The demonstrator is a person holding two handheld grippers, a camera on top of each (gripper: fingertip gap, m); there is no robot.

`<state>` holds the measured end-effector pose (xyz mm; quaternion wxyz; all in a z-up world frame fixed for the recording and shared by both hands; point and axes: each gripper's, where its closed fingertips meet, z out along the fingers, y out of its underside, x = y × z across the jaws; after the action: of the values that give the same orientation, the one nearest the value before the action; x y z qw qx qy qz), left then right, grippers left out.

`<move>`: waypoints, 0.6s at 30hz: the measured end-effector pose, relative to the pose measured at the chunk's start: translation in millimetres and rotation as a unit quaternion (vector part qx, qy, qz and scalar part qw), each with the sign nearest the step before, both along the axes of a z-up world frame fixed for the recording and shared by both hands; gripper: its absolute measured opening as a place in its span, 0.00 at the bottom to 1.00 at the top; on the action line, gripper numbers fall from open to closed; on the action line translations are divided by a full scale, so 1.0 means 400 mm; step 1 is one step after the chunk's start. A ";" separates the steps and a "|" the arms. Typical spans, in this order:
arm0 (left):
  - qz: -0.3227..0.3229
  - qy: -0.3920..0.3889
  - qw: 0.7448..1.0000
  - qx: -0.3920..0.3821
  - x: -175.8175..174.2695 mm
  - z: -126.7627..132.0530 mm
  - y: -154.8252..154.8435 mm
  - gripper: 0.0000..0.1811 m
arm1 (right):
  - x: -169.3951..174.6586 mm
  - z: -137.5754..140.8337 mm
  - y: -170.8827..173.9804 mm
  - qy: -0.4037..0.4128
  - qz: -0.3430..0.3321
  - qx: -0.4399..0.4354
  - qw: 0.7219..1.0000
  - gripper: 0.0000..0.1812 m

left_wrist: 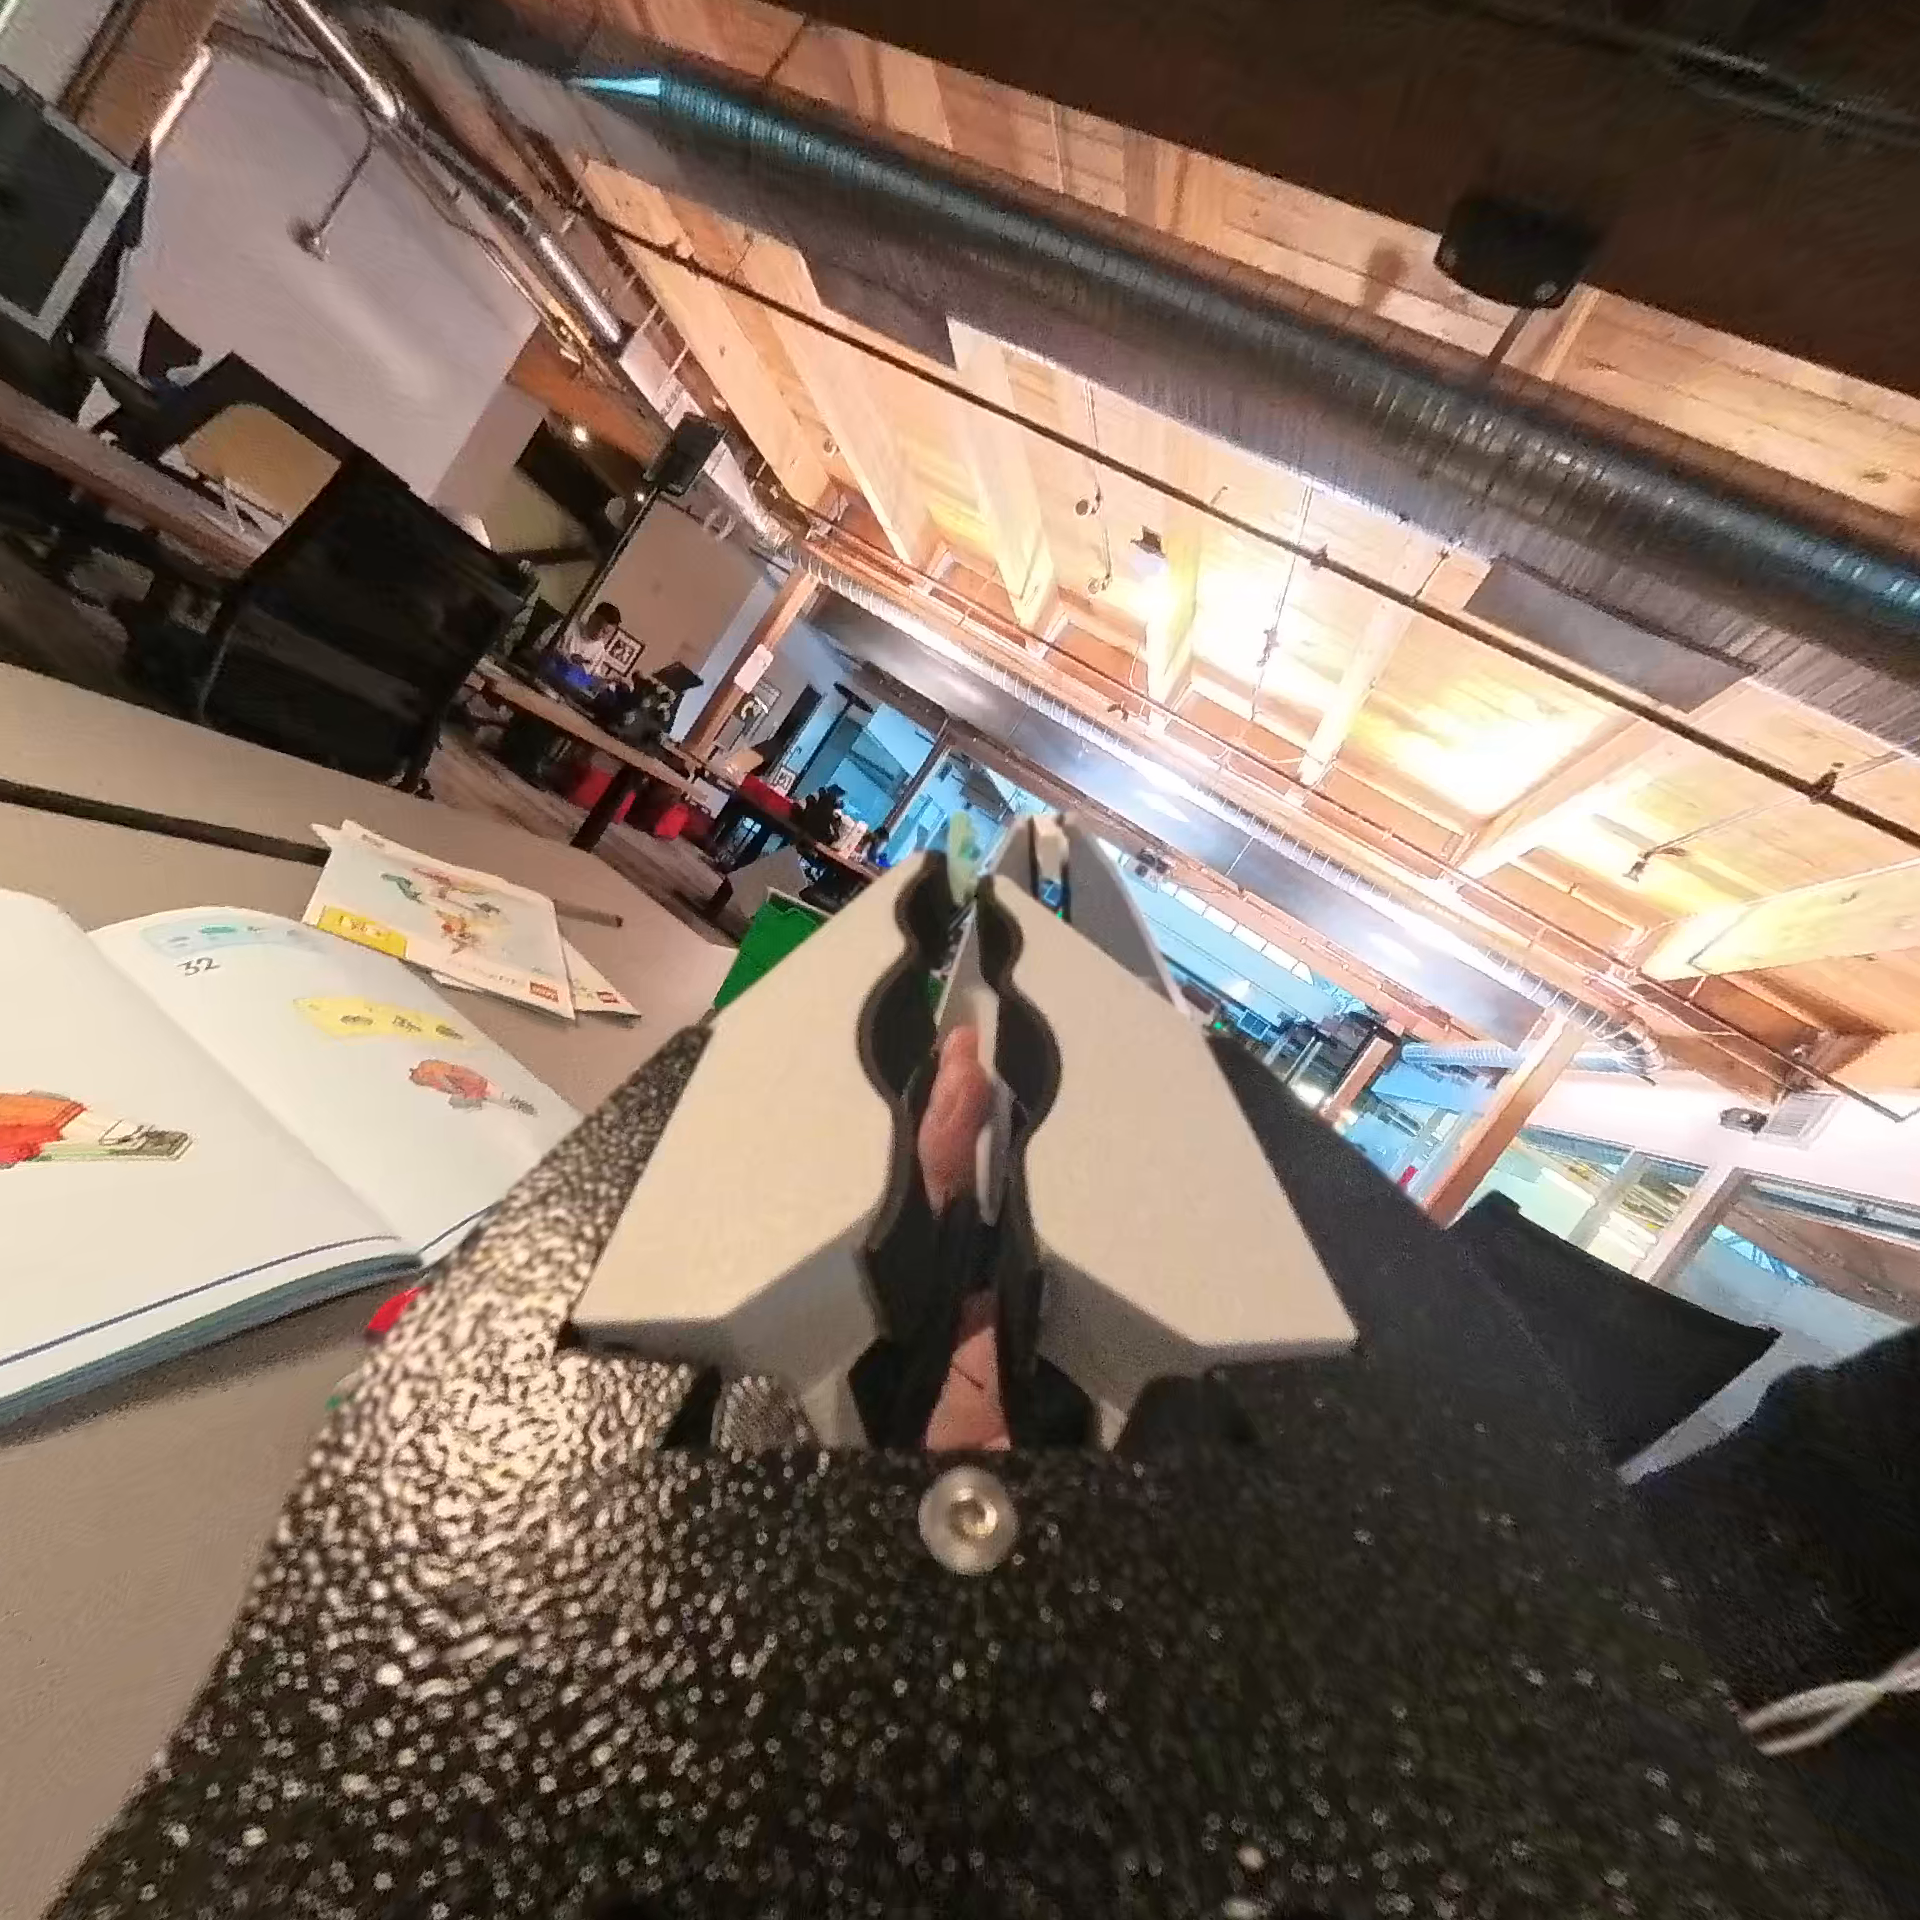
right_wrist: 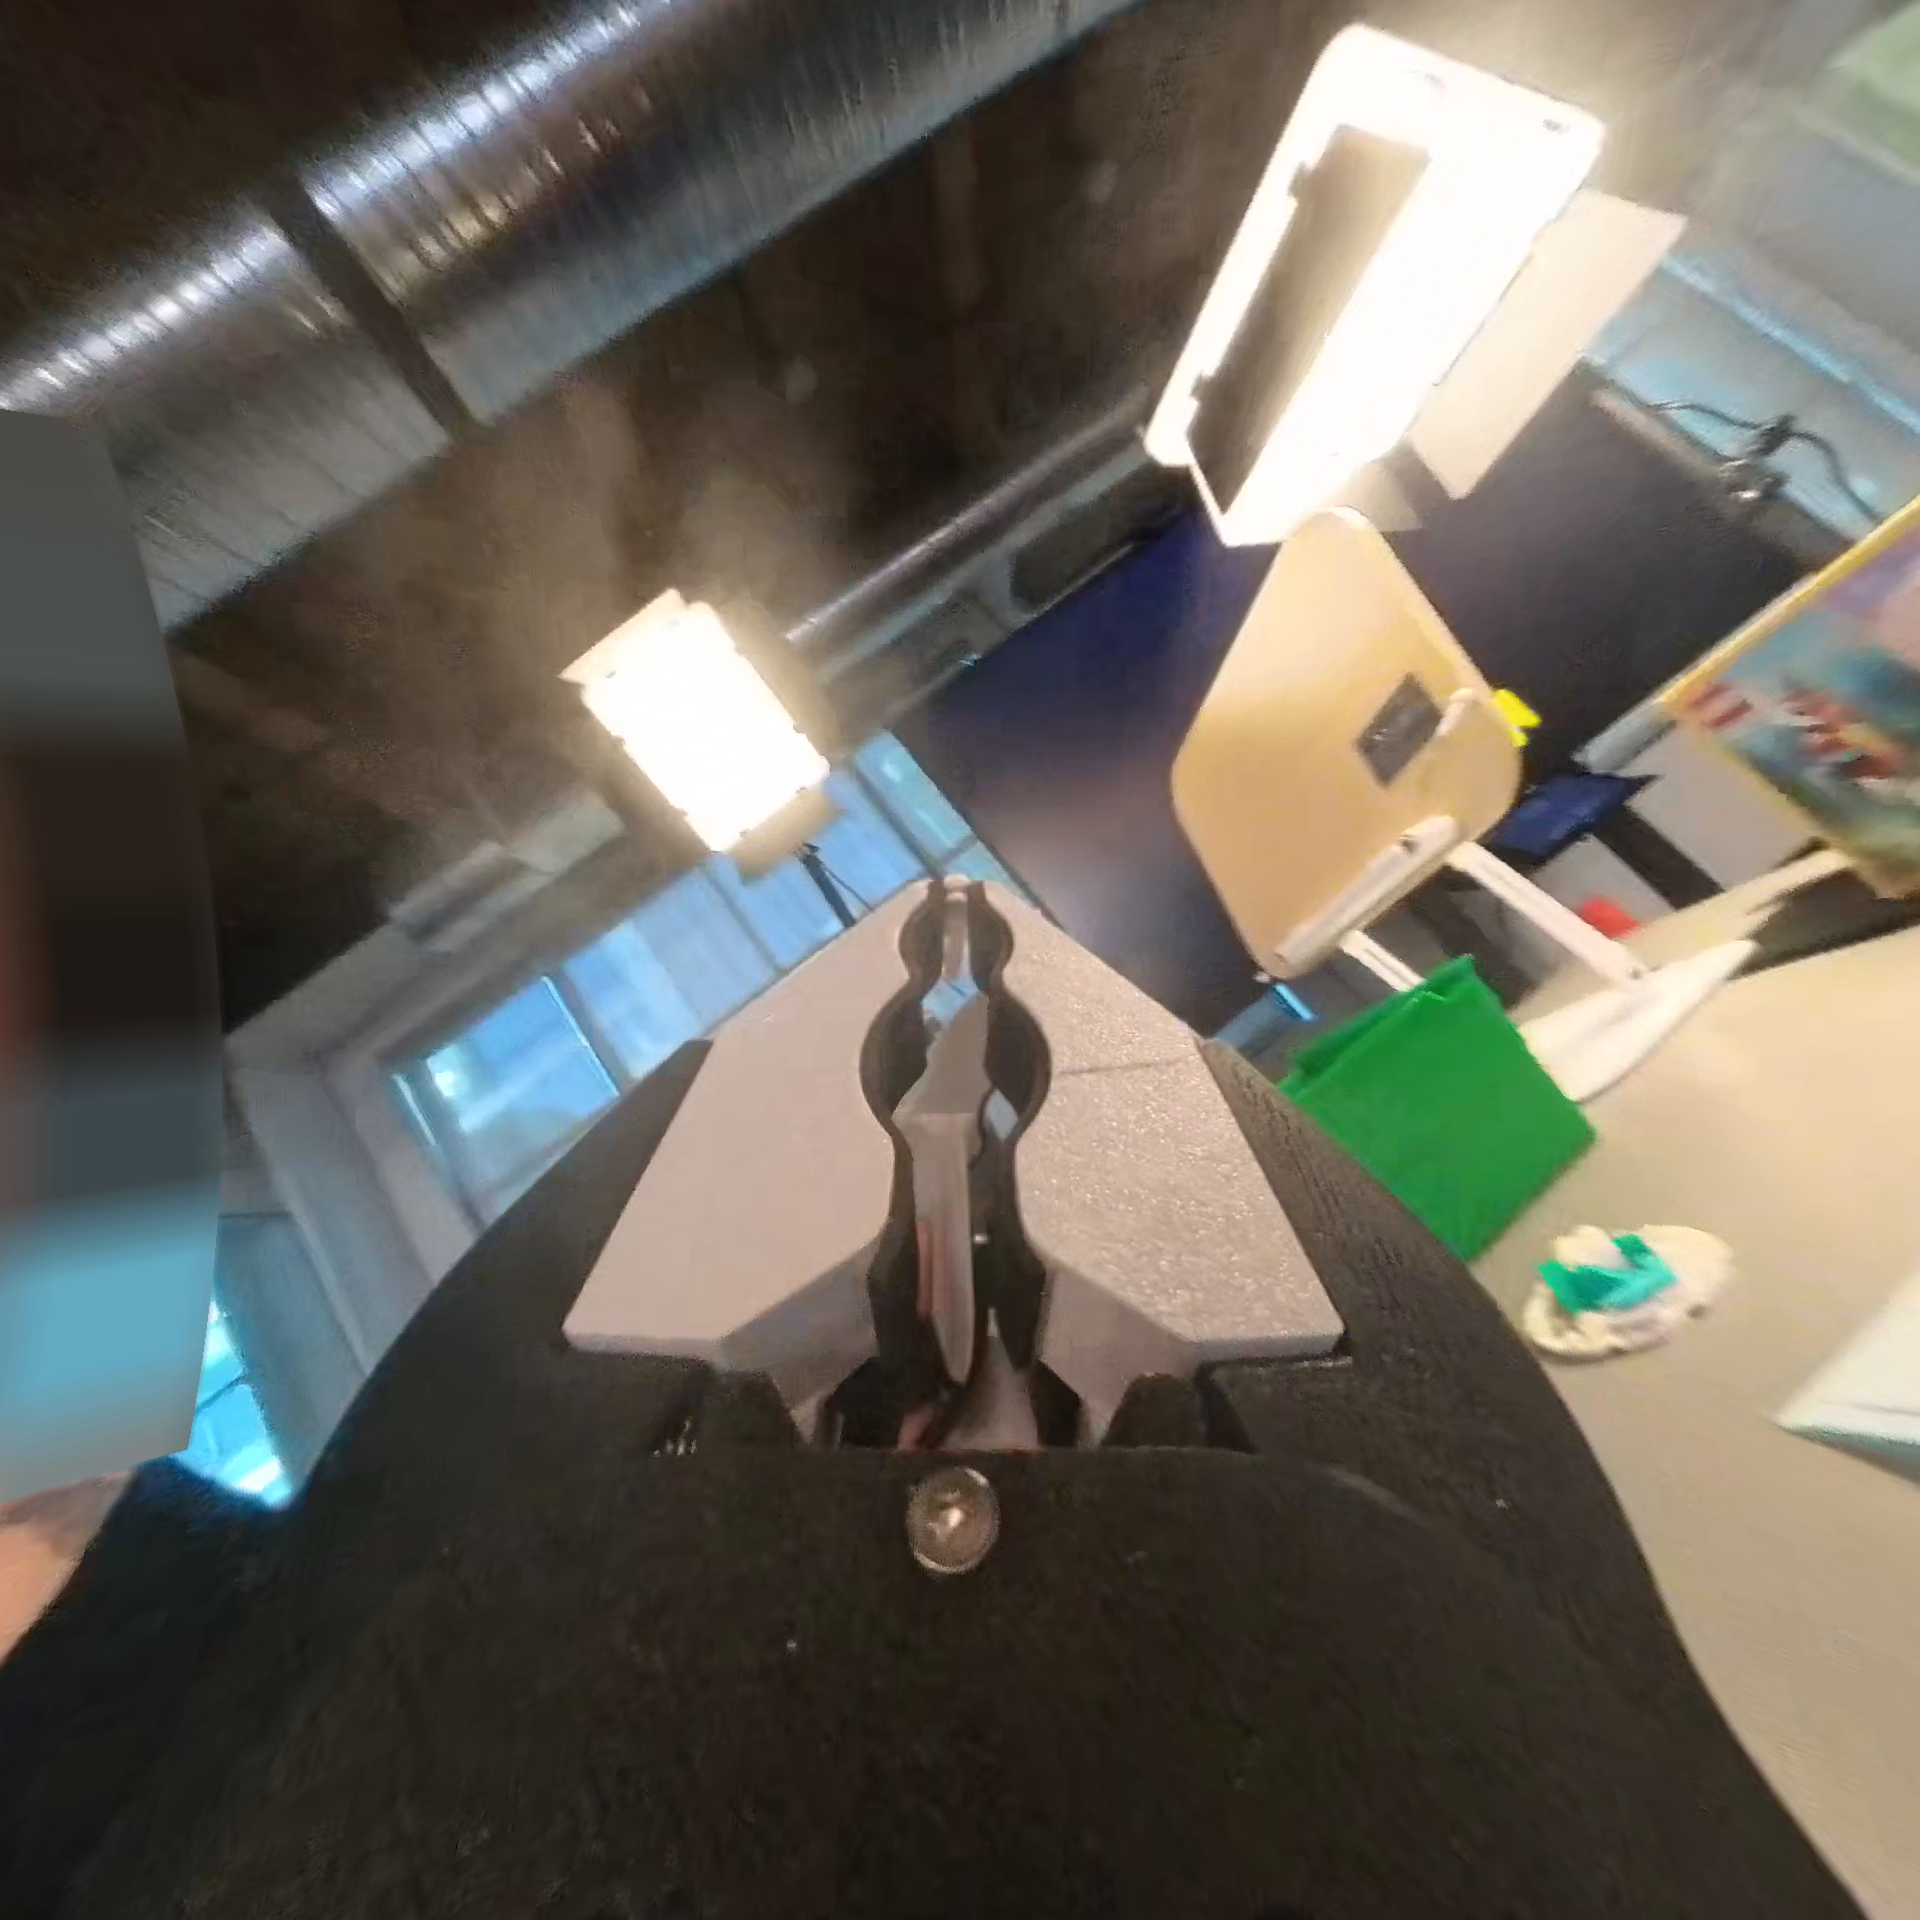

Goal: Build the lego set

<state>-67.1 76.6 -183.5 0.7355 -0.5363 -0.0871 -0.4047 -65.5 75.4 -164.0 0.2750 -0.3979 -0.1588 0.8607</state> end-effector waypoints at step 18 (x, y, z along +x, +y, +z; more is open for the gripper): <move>0.040 0.121 0.973 0.194 0.120 0.140 -0.135 0.02 | 0.105 0.123 -0.139 0.189 0.017 0.137 0.972 0.01</move>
<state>-19.3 22.5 -127.6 0.8462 -0.4248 0.0610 -0.3159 -23.3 19.8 -114.9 0.3373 -0.1842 -0.2275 0.8947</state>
